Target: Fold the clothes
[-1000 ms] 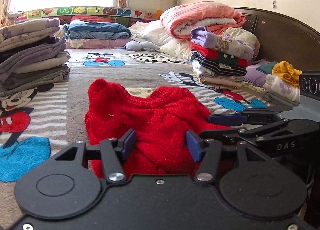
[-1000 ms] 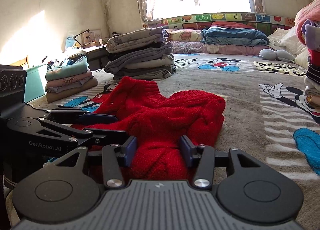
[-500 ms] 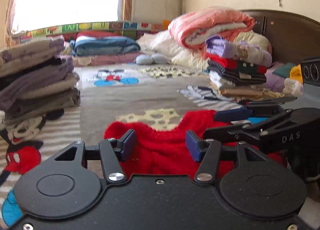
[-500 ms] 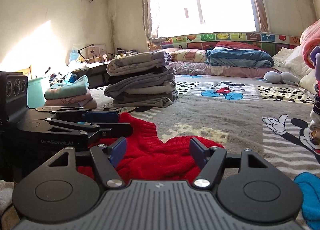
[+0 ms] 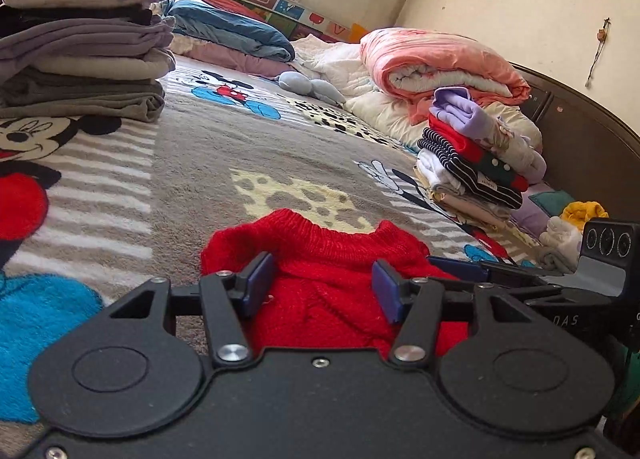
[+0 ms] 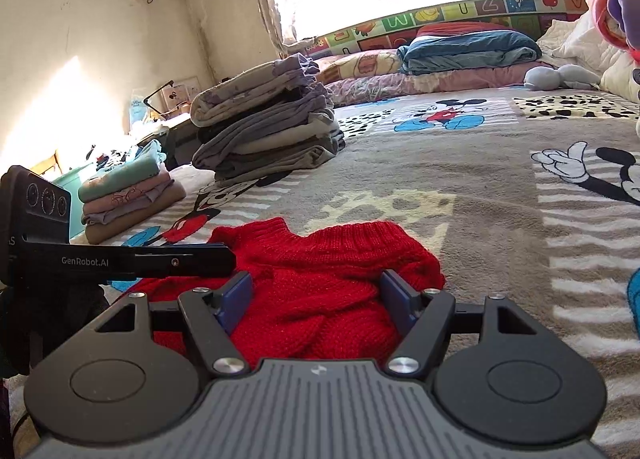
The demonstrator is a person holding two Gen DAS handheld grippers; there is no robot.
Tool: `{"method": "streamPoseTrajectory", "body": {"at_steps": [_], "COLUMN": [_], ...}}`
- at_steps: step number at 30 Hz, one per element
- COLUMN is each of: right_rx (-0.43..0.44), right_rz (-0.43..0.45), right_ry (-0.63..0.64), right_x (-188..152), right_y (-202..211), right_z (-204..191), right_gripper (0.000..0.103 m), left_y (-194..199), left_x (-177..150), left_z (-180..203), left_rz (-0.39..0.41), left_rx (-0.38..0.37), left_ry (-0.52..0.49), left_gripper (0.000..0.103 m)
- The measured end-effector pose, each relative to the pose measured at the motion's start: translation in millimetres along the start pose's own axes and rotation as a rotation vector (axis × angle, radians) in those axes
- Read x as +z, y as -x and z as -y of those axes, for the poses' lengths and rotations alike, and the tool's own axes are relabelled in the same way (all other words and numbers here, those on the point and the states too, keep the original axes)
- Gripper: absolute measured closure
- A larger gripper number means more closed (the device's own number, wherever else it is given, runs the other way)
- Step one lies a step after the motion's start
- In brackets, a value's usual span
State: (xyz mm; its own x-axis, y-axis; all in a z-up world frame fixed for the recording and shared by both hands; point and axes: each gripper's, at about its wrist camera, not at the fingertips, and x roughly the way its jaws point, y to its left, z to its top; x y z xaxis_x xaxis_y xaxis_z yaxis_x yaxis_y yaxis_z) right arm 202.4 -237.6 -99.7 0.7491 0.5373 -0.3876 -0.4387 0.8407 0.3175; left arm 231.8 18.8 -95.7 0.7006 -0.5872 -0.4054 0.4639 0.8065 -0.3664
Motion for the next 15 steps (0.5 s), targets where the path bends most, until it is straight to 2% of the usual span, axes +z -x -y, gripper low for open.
{"method": "streamPoseTrajectory", "body": {"at_steps": [3, 7, 9, 10, 11, 13, 15], "right_rx": [-0.001, -0.026, -0.043, -0.045, -0.047, -0.044, -0.049], "right_rz": [0.018, 0.090, 0.119, 0.115, 0.111, 0.093, 0.036], "right_ry": [0.012, 0.060, 0.090, 0.098, 0.106, 0.114, 0.094], "right_x": [1.5, 9.5, 14.5, 16.0, 17.5, 17.8, 16.6], "right_y": [5.5, 19.6, 23.6, 21.0, 18.4, 10.7, -2.1], "right_z": [-2.7, -9.4, -12.0, -11.0, -9.9, -7.1, -2.5], "right_gripper": [0.033, 0.032, 0.028, 0.024, 0.023, 0.023, 0.023], "left_y": [11.2, 24.9, 21.7, 16.7, 11.2, -0.9, -4.3], "left_x": [5.8, 16.5, 16.9, 15.1, 12.8, 9.3, 8.5], "left_z": [13.9, 24.4, 21.2, 17.3, 14.3, 10.5, 4.7], "left_rz": [0.055, 0.161, 0.147, 0.127, 0.101, 0.024, -0.003], "left_rx": [0.025, 0.063, 0.068, 0.082, 0.092, 0.098, 0.088], "left_ry": [-0.071, -0.165, -0.188, -0.193, -0.197, -0.192, -0.160], "left_gripper": [0.047, 0.047, 0.047, 0.047, 0.047, 0.047, 0.047]}}
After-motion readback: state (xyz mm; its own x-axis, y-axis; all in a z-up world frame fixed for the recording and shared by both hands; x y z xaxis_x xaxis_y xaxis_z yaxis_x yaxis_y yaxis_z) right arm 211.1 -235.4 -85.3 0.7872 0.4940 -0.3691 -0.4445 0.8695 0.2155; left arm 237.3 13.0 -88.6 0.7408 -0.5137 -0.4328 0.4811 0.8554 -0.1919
